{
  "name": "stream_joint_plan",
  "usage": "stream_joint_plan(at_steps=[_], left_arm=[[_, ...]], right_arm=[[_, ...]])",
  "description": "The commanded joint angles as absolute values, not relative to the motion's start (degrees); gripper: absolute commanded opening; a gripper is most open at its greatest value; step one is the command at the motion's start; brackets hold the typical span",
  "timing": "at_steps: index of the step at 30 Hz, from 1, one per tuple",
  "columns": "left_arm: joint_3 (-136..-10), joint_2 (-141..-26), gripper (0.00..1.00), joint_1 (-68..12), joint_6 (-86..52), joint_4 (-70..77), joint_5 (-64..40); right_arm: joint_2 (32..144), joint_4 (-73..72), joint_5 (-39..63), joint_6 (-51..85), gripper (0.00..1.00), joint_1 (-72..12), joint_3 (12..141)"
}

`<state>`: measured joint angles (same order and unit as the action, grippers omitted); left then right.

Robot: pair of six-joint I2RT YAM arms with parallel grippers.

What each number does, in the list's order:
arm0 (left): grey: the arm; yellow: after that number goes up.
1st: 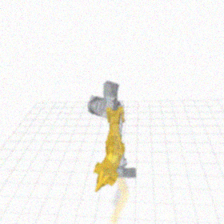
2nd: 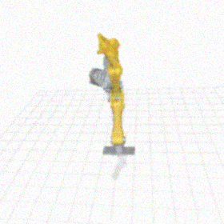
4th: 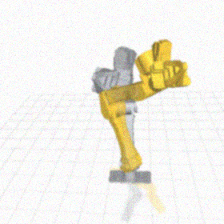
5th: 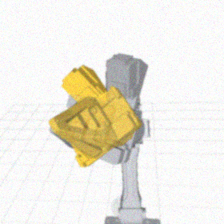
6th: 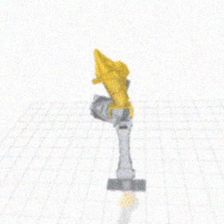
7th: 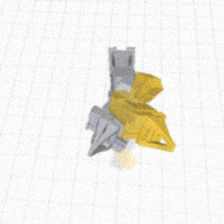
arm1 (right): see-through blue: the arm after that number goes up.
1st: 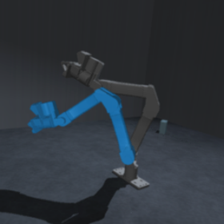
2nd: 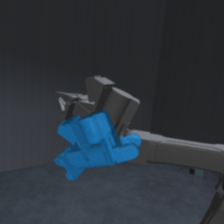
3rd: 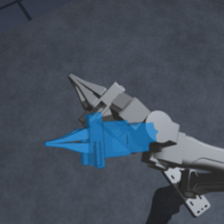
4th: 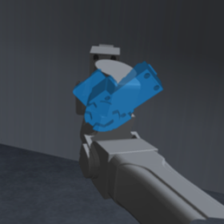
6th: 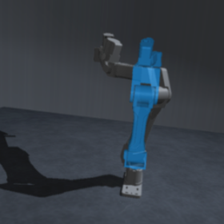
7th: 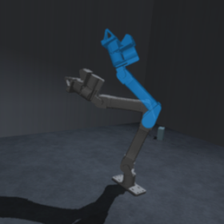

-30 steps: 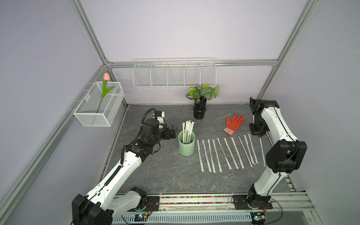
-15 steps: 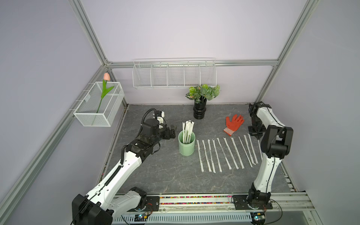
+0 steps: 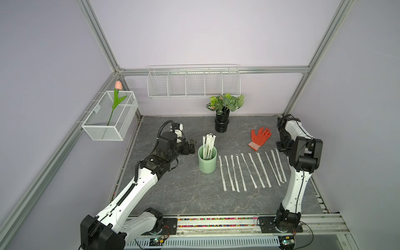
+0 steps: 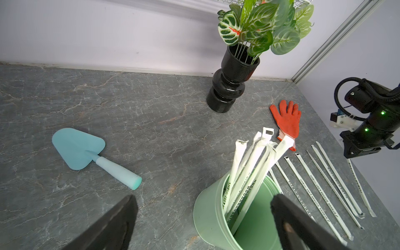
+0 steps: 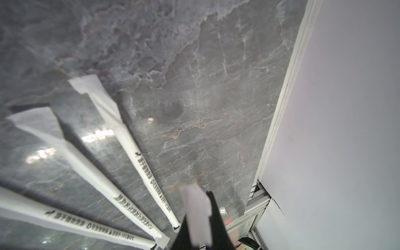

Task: Take the straws out of the storage container
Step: Place the straw at the center of the board.

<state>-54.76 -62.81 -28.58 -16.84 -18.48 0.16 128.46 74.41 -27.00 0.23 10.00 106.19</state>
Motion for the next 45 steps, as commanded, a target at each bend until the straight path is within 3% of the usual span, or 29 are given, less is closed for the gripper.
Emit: stream_joint_plan(at_steps=[1, 13, 29, 39, 45], left_arm=[[-55.73, -63.19, 1.00, -28.74, -15.91, -18.26, 0.21], [-55.81, -63.99, 1.00, -28.76, -16.00, -18.19, -0.14], [-55.81, -64.24, 1.00, -28.74, -16.03, -18.07, -0.25], [-55.81, -63.07, 1.00, -28.74, -15.82, -17.97, 0.78], [-56.66, -62.86, 1.00, -28.74, -15.58, -18.73, 0.73]], right_arm=[[130.18, 73.13, -26.56, -0.53, 0.10, 10.04, 106.85], [133.39, 72.82, -25.74, -1.09, 0.11, 10.14, 109.62], [134.17, 73.48, -25.16, -0.73, 0.19, 10.04, 111.61], [118.34, 72.79, -16.66, 1.81, 0.26, 7.34, 109.67], [102.31, 67.33, -3.99, 4.39, 0.33, 3.32, 99.85]])
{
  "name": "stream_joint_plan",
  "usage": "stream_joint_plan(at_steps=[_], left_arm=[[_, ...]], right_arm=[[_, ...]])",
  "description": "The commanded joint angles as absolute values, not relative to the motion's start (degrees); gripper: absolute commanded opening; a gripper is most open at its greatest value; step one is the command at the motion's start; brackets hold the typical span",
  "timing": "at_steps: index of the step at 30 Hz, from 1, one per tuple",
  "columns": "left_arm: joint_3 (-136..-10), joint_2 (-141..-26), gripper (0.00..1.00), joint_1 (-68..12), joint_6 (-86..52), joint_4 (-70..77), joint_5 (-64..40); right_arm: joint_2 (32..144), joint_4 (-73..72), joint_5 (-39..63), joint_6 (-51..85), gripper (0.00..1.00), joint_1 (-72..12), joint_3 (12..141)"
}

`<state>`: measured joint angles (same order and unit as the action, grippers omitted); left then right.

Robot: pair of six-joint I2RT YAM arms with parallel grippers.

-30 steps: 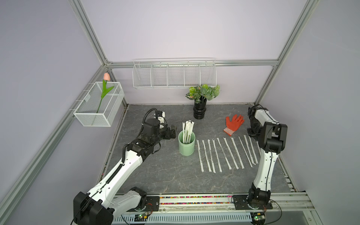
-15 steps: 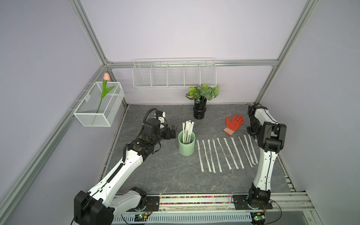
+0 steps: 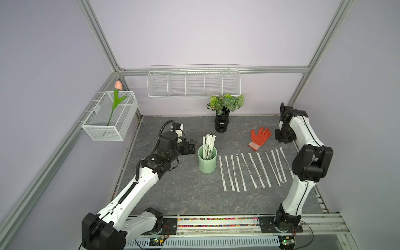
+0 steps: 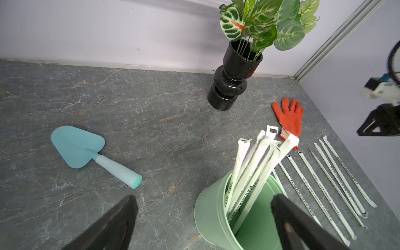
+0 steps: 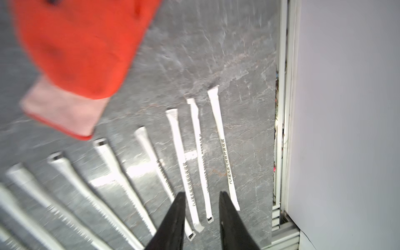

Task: Take the straws out of the storage container
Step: Place the straw at the center of the board, then pick up the straw from the container.

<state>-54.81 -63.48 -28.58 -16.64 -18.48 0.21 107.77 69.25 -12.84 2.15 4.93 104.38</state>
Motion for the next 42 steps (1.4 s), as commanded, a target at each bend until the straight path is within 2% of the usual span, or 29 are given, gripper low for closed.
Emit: stream_joint_plan(at_steps=[1, 5, 7, 8, 9, 10, 16, 21, 24, 28, 31, 42], left_arm=[[-57.01, -63.16, 1.00, -28.74, -15.54, -19.09, 0.39], [-60.30, -65.47, 0.99, -28.76, -15.99, -22.03, -2.75], [-62.36, -66.64, 0.98, -28.74, -16.52, -23.52, -4.64], [-63.26, -67.29, 0.97, -28.74, -16.79, -24.33, -5.94], [-63.97, -67.85, 0.96, -28.74, -17.58, -24.78, -6.99], [-64.66, -68.47, 0.94, -28.74, -18.88, -25.55, -7.83], [-67.89, -71.94, 0.87, -28.96, -23.20, -30.34, -10.19], [-70.63, -75.01, 0.80, -29.00, -23.65, -36.22, -9.93], [-73.10, -77.04, 0.72, -29.18, -23.51, -39.73, -10.07], [-76.27, -79.05, 0.56, -29.44, -22.65, -44.01, -9.99], [-77.63, -79.70, 0.49, -29.86, -22.27, -45.74, -9.76], [-80.14, -84.90, 0.40, -33.31, -21.44, -47.89, -7.54]], right_arm=[[99.58, 65.96, -2.05, 5.05, 0.34, 2.27, 97.58], [89.47, 60.56, 6.26, 6.34, 0.40, -1.76, 89.27], [85.15, 57.75, 8.60, 6.59, 0.47, -4.04, 85.90], [82.89, 56.37, 9.22, 6.51, 0.58, -5.52, 84.38], [81.09, 55.44, 8.71, 6.57, 0.76, -6.81, 83.47], [78.97, 53.90, 8.35, 6.61, 0.90, -8.05, 82.32], [70.00, 50.28, 12.61, 8.84, 0.89, -9.83, 79.31], [68.03, 51.36, 16.20, 9.21, 0.89, -10.63, 79.19], [67.71, 51.31, 17.27, 9.58, 0.89, -11.07, 78.74], [66.85, 49.21, 18.13, 10.52, 0.89, -11.42, 76.97], [66.80, 48.96, 18.13, 10.85, 0.89, -11.43, 76.71], [69.07, 50.16, 18.37, 10.77, 0.89, -11.43, 77.43]])
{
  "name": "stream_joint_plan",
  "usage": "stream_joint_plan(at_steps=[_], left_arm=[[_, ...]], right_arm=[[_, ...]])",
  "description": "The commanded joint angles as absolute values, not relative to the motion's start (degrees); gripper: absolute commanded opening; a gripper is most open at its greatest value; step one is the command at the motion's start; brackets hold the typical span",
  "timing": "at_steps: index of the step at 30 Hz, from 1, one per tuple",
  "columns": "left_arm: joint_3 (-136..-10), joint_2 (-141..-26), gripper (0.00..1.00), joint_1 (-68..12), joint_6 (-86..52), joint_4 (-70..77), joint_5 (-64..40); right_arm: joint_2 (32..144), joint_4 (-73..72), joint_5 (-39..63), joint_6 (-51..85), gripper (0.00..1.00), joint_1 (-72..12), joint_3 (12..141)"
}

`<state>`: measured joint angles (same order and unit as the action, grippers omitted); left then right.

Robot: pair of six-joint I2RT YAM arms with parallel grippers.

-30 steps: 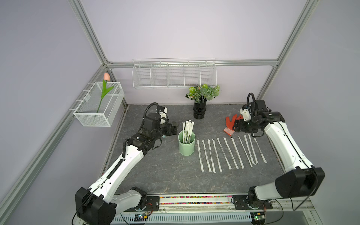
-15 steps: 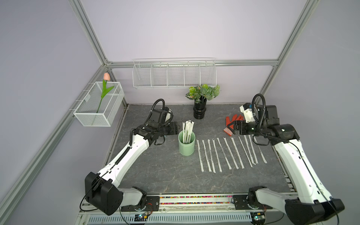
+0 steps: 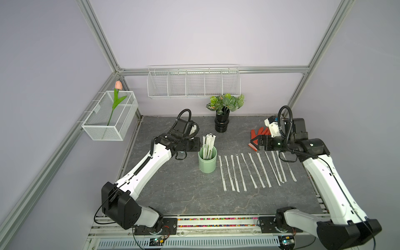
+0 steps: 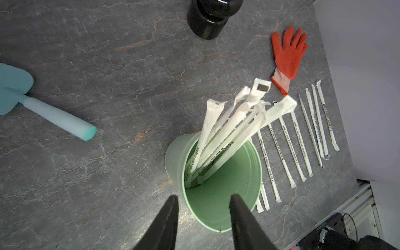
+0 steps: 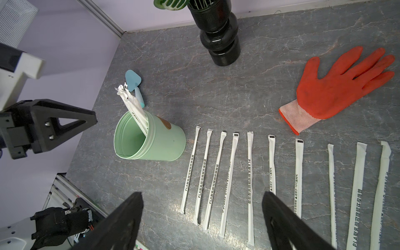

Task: Take the straws out of the storage container
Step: Pick up the straw from the container.

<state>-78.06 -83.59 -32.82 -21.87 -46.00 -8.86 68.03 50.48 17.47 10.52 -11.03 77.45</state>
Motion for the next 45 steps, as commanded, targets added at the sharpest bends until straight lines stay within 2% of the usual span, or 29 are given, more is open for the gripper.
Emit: stream_joint_plan(at_steps=[1, 6, 19, 39, 45], left_arm=[[-80.66, -85.49, 0.38, -33.40, -21.36, -47.97, -7.40], [-82.99, -88.50, 0.31, -33.57, -21.37, -47.64, -7.22], [-93.04, -97.60, 0.29, -34.37, -19.57, -53.40, -5.28], [-96.65, -102.25, 0.25, -34.37, -18.57, -53.34, -4.30], [-98.08, -103.32, 0.19, -34.37, -18.19, -53.72, -4.48]], right_arm=[[69.29, 50.19, 18.31, 10.66, 0.89, -11.43, 77.56], [70.50, 50.32, 17.82, 10.59, 0.89, -11.43, 77.97], [73.43, 50.27, 17.93, 10.02, 0.89, -11.42, 78.25], [73.95, 51.15, 16.45, 9.23, 0.89, -11.42, 77.70], [74.26, 51.15, 16.09, 9.00, 0.89, -11.43, 77.58]])
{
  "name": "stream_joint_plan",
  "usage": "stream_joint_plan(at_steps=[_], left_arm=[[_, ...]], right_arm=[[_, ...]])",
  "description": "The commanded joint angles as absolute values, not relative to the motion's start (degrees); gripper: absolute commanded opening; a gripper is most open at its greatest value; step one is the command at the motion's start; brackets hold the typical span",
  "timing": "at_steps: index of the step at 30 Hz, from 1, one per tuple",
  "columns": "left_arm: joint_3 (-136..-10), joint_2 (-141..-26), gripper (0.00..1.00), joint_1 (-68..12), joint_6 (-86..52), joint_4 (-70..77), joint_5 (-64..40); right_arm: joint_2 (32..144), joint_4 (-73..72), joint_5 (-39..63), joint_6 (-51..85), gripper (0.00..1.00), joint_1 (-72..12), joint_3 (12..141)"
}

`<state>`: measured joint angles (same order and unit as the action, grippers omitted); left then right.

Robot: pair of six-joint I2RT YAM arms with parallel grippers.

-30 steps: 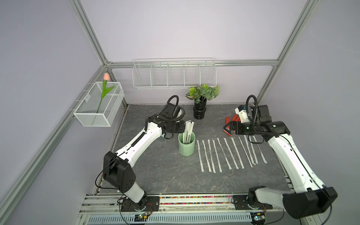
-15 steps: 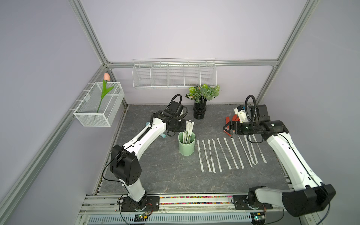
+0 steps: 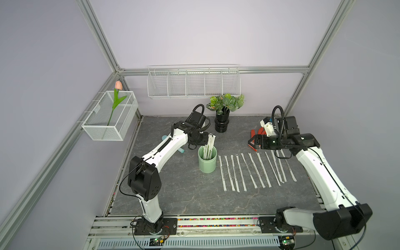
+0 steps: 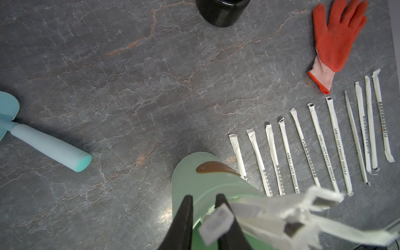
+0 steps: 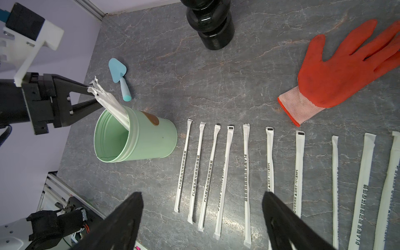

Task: Take the straws out of the storage container
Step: Pick up the straw from the container.

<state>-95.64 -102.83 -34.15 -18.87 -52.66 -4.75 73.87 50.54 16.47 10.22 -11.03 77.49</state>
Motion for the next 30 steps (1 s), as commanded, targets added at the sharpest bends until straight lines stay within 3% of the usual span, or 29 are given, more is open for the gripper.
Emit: stream_joint_plan(at_steps=[1, 11, 21, 30], left_arm=[[-98.18, -103.34, 0.17, -34.37, -18.19, -53.76, -4.41], [-98.18, -100.99, 0.00, -34.37, -18.46, -54.88, -3.53], [-101.24, -96.63, 0.00, -34.37, -18.72, -58.94, -1.66], [-112.93, -94.76, 0.00, -34.37, -17.18, -67.72, 0.20]], right_arm=[[74.27, 51.17, 16.13, 9.00, 0.89, -11.43, 77.45], [74.48, 50.20, 16.87, 9.40, 0.89, -11.43, 76.72], [74.20, 49.31, 18.16, 9.96, 0.89, -11.43, 76.33], [74.18, 49.30, 18.90, 10.28, 0.89, -11.43, 77.26]])
